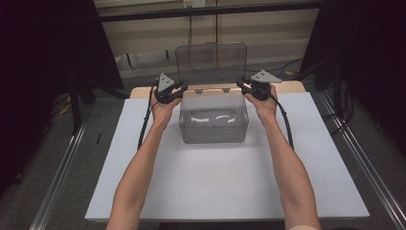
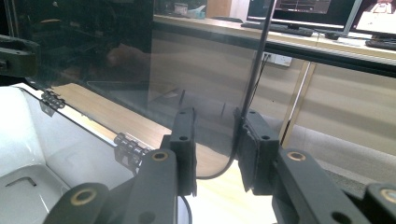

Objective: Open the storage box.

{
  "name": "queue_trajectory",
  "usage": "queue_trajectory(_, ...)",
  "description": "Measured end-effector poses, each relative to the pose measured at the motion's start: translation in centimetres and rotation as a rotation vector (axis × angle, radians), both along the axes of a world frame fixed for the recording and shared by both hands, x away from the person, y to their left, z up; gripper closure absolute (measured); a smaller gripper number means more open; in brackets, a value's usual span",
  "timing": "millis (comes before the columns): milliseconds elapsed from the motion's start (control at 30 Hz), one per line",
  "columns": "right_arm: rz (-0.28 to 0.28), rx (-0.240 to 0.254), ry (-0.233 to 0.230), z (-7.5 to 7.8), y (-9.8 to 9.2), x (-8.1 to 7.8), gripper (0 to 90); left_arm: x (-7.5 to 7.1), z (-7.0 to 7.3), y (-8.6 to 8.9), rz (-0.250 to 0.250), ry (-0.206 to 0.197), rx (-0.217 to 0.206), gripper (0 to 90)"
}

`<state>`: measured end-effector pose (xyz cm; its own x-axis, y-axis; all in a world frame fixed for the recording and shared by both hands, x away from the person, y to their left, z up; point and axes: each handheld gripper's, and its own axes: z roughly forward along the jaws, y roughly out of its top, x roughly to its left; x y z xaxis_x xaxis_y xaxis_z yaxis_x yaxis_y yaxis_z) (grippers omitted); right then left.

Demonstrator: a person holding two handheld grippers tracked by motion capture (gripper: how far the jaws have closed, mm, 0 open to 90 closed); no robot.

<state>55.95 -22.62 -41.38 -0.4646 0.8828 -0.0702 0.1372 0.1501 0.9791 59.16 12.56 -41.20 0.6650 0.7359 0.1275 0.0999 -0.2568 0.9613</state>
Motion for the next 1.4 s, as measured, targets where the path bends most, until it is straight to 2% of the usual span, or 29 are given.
queue_trajectory(200,0.000,0.009,0.015,-0.1,0.1,0.4,65.5,0.1,-0.2,-0.2,0.002,0.017,-0.016,66.6)
queue_trajectory(267,0.001,0.013,0.019,-0.1,0.2,0.5,65.0,0.2,-0.1,-0.1,-0.002,0.017,-0.002,66.0)
queue_trajectory(700,0.005,0.037,0.043,-0.2,0.3,0.9,60.0,0.5,-0.2,-0.4,0.007,0.047,-0.033,61.9)
queue_trajectory(767,0.006,0.046,0.051,-0.3,0.3,1.0,58.6,0.5,-0.2,-0.4,0.007,0.052,-0.018,60.7)
queue_trajectory(1100,0.011,0.062,0.073,-0.4,0.2,1.3,57.8,0.7,-0.1,-0.4,0.005,0.068,-0.010,57.7)
queue_trajectory(1200,0.012,0.071,0.086,-0.4,0.2,1.4,57.6,0.8,-0.2,-0.5,0.006,0.085,-0.034,57.1)
queue_trajectory(1300,0.016,0.069,0.104,-0.3,0.1,1.5,56.4,0.9,-0.1,-0.4,0.004,0.112,-0.037,56.5)
queue_trajectory(1400,0.021,0.077,0.117,-0.3,0.1,1.7,56.5,1.1,0.0,-0.5,0.004,0.118,-0.039,56.2)
